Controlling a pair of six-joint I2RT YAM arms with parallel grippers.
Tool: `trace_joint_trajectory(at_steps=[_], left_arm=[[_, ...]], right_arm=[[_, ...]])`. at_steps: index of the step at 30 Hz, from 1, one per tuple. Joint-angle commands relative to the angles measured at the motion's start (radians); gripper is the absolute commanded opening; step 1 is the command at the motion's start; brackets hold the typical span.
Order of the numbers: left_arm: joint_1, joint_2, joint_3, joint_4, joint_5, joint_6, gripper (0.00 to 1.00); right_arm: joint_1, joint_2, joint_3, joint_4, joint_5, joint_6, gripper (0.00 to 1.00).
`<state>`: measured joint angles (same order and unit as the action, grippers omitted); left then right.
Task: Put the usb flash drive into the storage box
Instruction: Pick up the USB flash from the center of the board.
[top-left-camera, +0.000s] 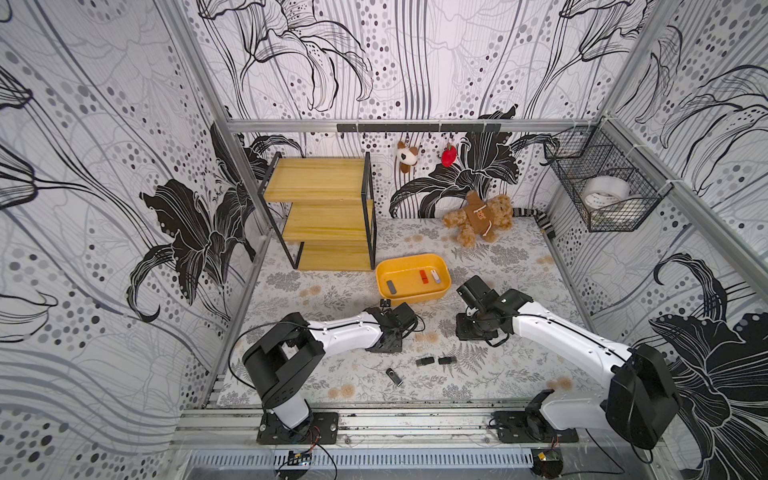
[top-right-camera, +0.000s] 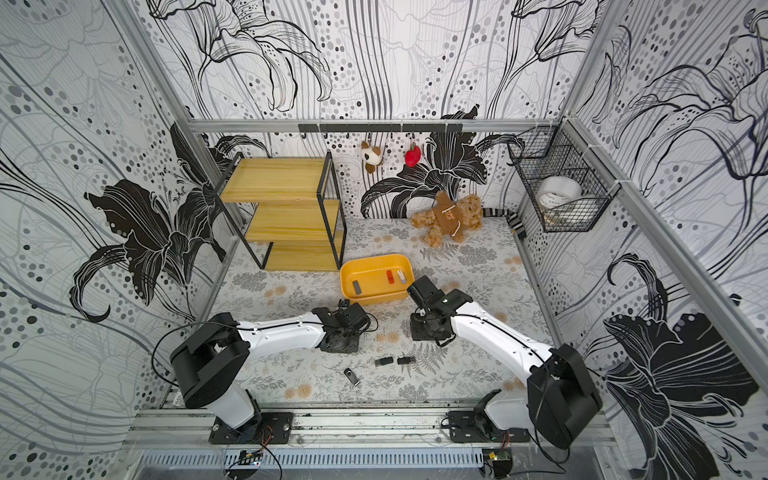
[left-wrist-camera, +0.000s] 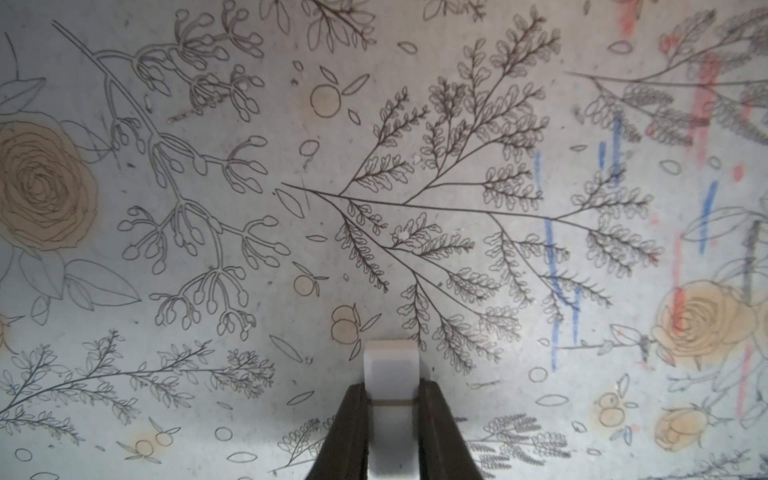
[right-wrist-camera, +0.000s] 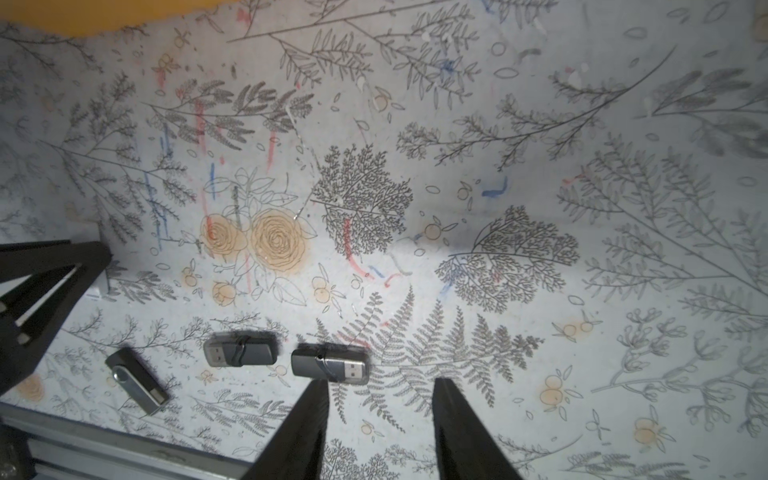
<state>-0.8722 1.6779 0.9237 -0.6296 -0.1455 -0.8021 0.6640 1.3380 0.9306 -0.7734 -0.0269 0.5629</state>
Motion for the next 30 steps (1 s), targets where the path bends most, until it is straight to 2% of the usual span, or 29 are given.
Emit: trace_joint_trajectory(at_steps=[1, 4, 10, 11, 20, 30], left_arm=[[0.008, 0.018, -0.029, -0.046, 0.065, 0.010, 0.00], [0.016, -0.010, -0.008, -0.065, 0.046, 0.014, 0.00], [0.046, -0.065, 0.047, -0.123, 0.015, 0.032, 0.00], [0.053, -0.071, 0.054, -0.131, 0.013, 0.035, 0.00], [0.083, -0.137, 0.113, -0.200, -0.017, 0.043, 0.00], [0.111, -0.192, 0.092, -0.218, -0.025, 0.044, 0.00]], right_arm=[[0.040, 0.004, -0.017, -0.031, -0.039, 0.036, 0.44], [0.084, 0.007, -0.039, -0.038, -0.064, 0.080, 0.37], [0.128, -0.016, -0.135, 0.002, -0.106, 0.155, 0.02], [0.135, -0.019, -0.139, 0.005, -0.112, 0.162, 0.00], [0.149, 0.051, -0.158, 0.056, -0.154, 0.155, 0.00], [0.149, 0.139, -0.132, 0.056, -0.161, 0.135, 0.00]])
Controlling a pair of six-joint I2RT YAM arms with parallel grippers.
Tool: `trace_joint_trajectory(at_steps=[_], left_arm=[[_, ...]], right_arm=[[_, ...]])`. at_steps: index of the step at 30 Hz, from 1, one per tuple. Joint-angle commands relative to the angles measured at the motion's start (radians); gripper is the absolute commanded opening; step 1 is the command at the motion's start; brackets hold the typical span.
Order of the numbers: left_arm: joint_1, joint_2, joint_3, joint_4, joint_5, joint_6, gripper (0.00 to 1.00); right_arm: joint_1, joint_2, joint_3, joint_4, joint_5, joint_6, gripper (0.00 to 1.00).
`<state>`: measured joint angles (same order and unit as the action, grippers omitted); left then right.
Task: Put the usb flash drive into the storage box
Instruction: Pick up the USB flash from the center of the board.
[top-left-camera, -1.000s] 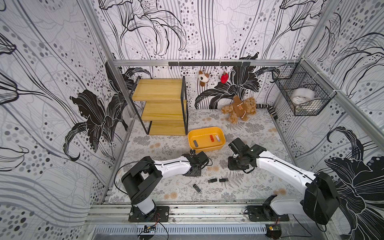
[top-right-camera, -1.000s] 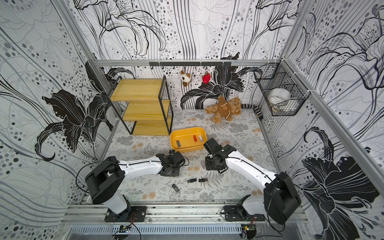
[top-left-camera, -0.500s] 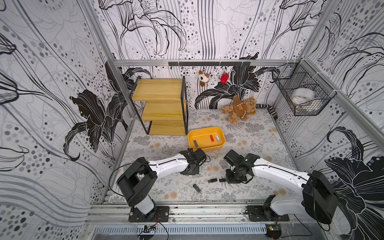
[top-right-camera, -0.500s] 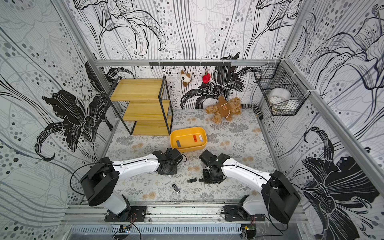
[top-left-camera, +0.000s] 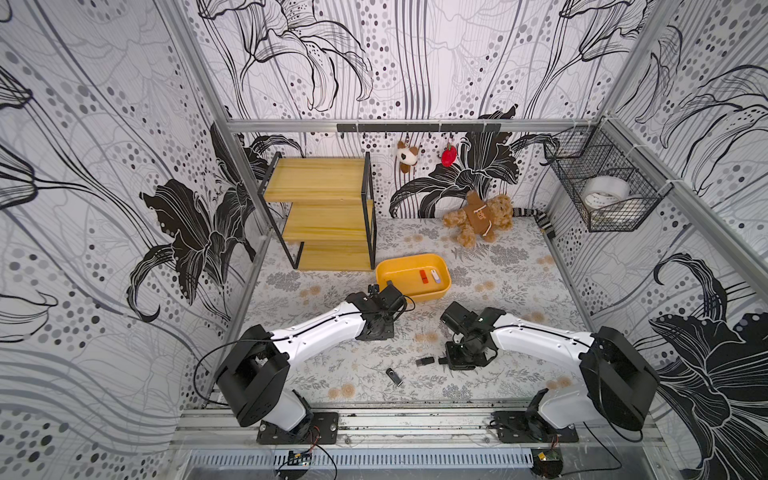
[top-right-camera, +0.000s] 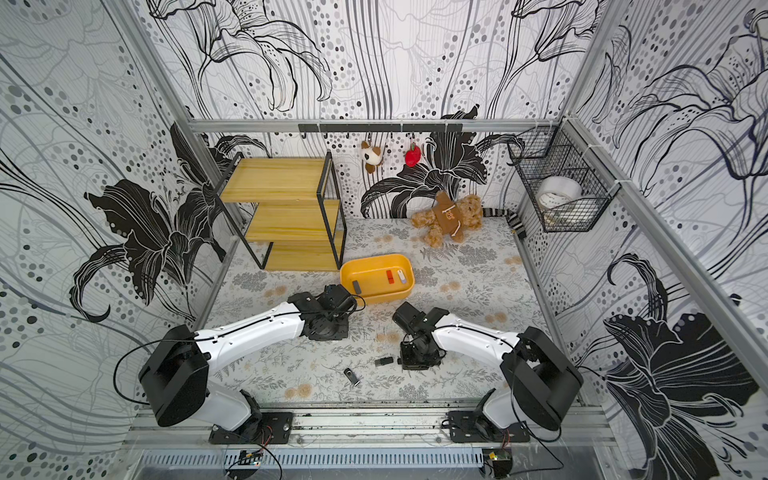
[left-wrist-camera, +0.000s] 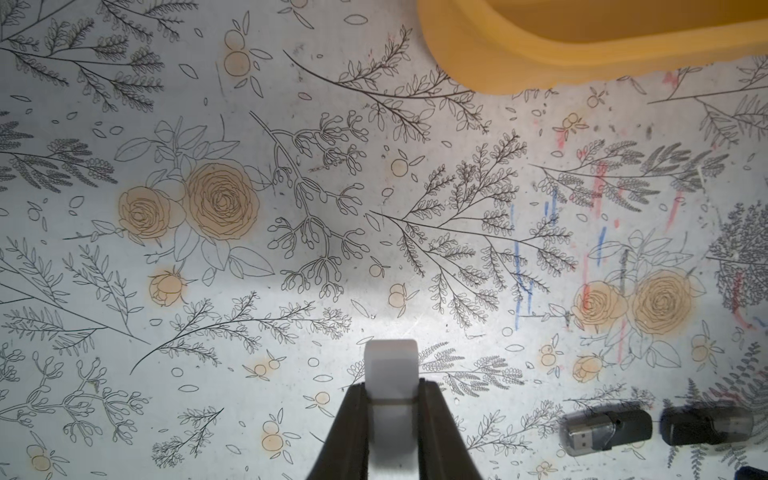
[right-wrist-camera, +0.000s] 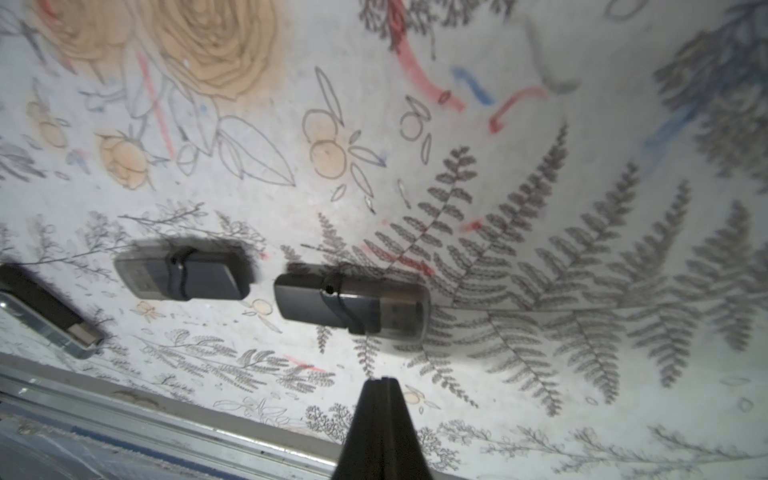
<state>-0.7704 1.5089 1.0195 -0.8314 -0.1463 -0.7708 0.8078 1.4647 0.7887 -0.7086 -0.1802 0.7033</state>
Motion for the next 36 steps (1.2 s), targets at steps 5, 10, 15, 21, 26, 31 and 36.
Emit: trace_joint_trajectory(at_steps=[5, 10, 15, 21, 26, 31, 36], left_arm=[[0.012, -0.029, -0.018, -0.014, -0.021, 0.011, 0.00], [0.012, -0.033, -0.022, -0.013, -0.020, 0.008, 0.00], [0.013, -0.034, -0.030, -0.008, -0.016, 0.007, 0.00], [0.012, -0.050, -0.038, -0.014, -0.021, 0.001, 0.00], [0.014, -0.053, -0.045, -0.015, -0.022, 0.004, 0.00], [0.017, -0.061, -0.051, -0.013, -0.022, 0.001, 0.00], [0.017, -0.053, -0.050, -0.010, -0.022, 0.005, 0.00]], right_arm=[[0.005, 0.042, 0.021, -0.029, 0.028, -0.013, 0.00], [0.005, 0.070, 0.051, -0.050, 0.089, -0.023, 0.00], [0.004, 0.121, 0.096, -0.038, 0.119, -0.043, 0.00], [0.001, 0.183, 0.159, -0.048, 0.186, -0.054, 0.00], [-0.004, 0.198, 0.226, -0.092, 0.241, -0.064, 0.00], [-0.004, 0.160, 0.219, -0.130, 0.270, -0.050, 0.02], [0.000, 0.080, 0.192, -0.100, 0.227, -0.047, 0.39]])
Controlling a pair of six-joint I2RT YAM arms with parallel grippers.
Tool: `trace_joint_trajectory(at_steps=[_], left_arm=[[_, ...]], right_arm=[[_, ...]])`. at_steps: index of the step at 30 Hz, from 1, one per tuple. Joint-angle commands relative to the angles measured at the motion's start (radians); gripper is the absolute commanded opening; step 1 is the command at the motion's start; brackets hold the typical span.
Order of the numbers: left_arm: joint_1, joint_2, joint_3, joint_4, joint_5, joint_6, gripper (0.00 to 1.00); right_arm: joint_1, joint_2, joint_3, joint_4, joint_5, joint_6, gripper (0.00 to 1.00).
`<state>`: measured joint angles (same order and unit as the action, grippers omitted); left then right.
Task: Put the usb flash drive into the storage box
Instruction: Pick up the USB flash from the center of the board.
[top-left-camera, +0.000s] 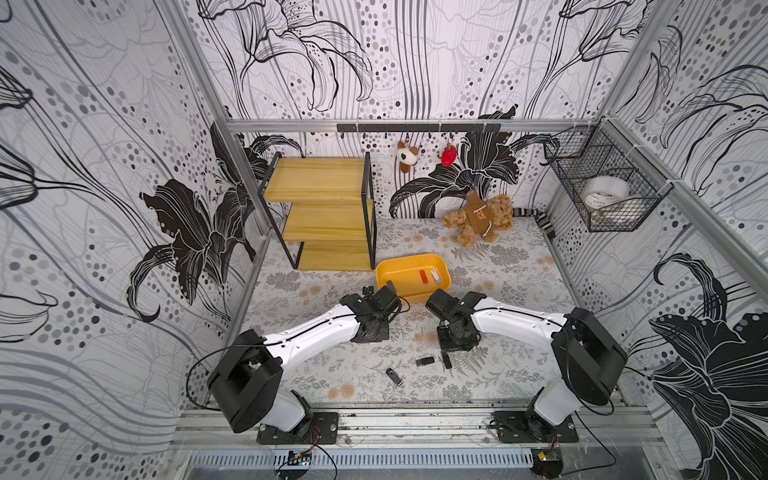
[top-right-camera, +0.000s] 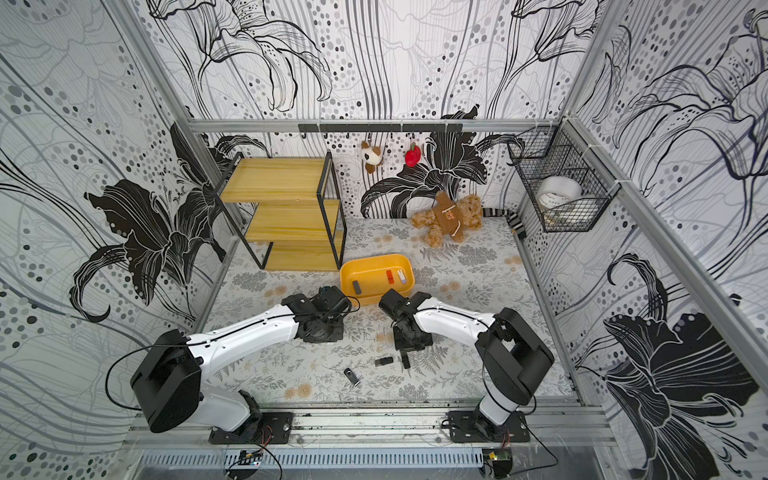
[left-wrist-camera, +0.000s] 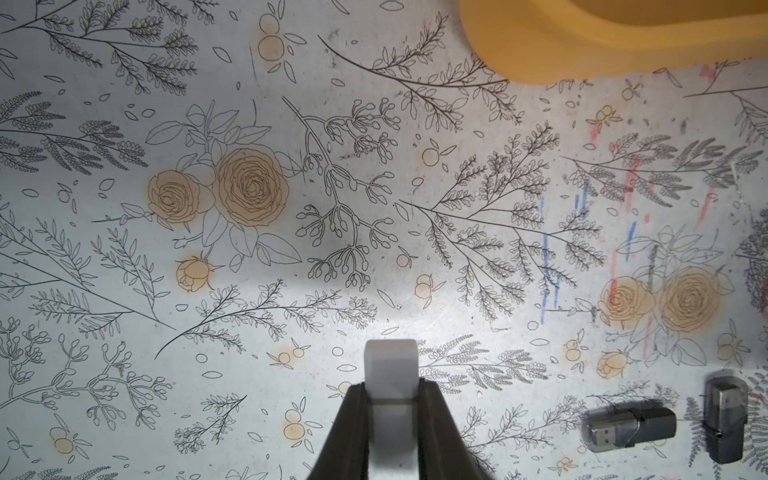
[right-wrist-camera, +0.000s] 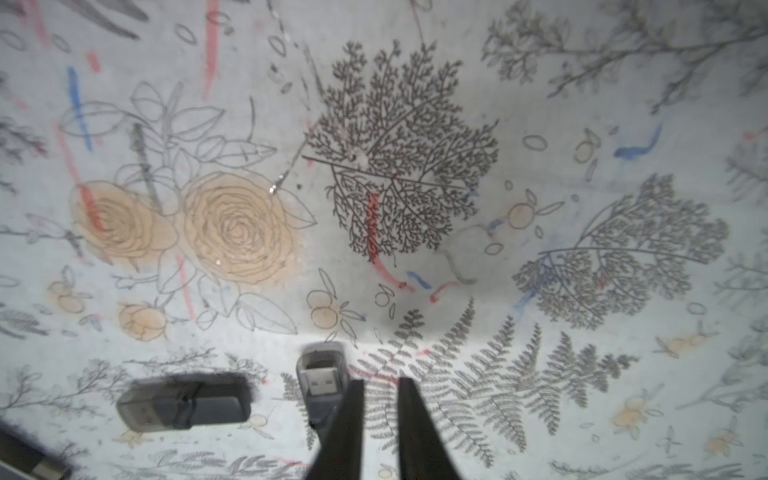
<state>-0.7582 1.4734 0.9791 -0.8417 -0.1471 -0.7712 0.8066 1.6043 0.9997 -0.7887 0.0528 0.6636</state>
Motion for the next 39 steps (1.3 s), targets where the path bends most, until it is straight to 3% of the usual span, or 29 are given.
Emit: trace_joint_trajectory(at_steps=[1, 17, 39], left_arm=[[0.006, -0.015, -0.010, 0.001, -0.022, 0.004, 0.00], [0.006, -0.017, -0.006, -0.007, -0.025, 0.003, 0.00], [0.011, -0.019, -0.011, -0.003, -0.025, 0.002, 0.00]], right_arm=[[0.003, -0.071, -0.029, -0.008, -0.024, -0.004, 0.44], [0.062, -0.014, -0.064, 0.020, -0.080, -0.007, 0.47], [0.067, 0.050, -0.056, 0.036, -0.078, -0.032, 0.37]])
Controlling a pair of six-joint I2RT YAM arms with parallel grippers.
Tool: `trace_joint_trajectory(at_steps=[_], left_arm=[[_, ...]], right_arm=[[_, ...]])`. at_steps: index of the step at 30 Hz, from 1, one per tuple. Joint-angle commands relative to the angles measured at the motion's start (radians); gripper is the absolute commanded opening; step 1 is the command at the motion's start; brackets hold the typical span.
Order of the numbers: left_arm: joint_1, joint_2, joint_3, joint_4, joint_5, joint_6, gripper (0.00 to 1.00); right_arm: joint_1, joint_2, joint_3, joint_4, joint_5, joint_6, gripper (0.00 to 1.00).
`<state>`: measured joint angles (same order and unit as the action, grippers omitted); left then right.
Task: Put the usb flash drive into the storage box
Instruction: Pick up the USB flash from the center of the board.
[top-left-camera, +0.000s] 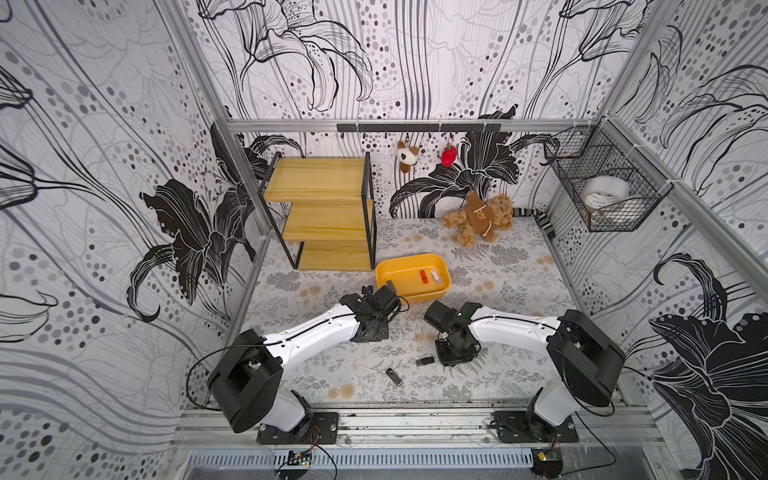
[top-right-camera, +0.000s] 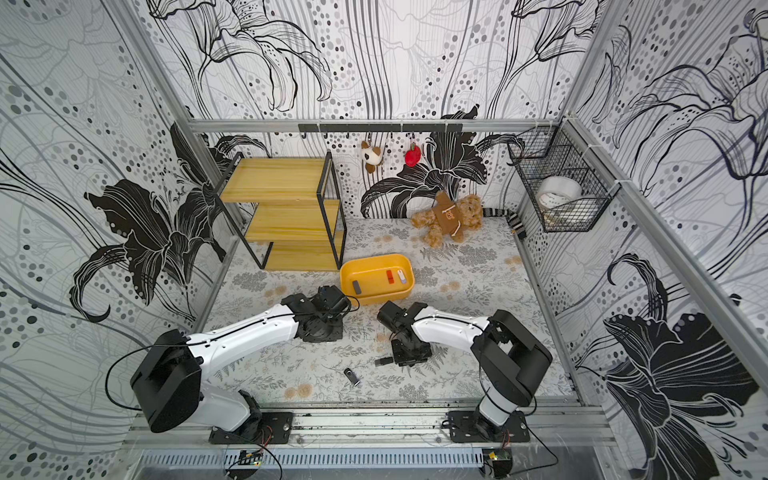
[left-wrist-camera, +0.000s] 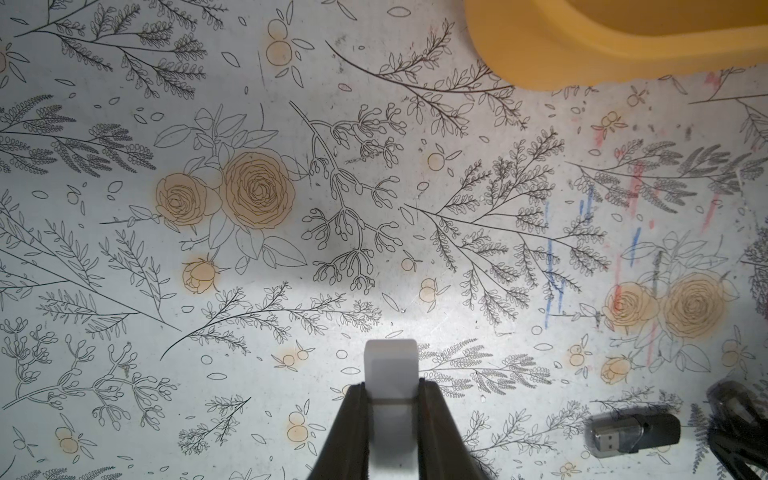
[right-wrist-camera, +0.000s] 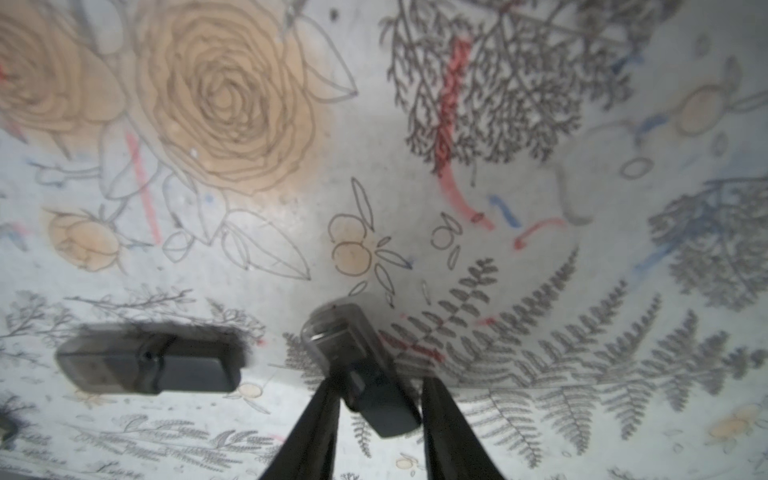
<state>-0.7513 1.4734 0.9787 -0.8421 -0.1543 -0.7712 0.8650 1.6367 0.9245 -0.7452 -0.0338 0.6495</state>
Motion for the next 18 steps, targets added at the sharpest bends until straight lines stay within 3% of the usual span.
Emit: trace_joint_trajectory(at_steps=[1, 13, 18], left_arm=[[0.005, -0.019, -0.012, -0.002, -0.017, 0.002, 0.00], [0.008, -0.018, -0.015, -0.001, -0.017, 0.004, 0.00], [0.008, -0.022, -0.010, -0.003, -0.018, 0.004, 0.00]], right_arm=[[0.008, 0.019, 0.020, -0.007, 0.009, -0.020, 0.37], [0.009, 0.058, 0.049, -0.012, 0.021, -0.042, 0.36], [0.009, 0.063, 0.050, -0.017, 0.029, -0.036, 0.24]])
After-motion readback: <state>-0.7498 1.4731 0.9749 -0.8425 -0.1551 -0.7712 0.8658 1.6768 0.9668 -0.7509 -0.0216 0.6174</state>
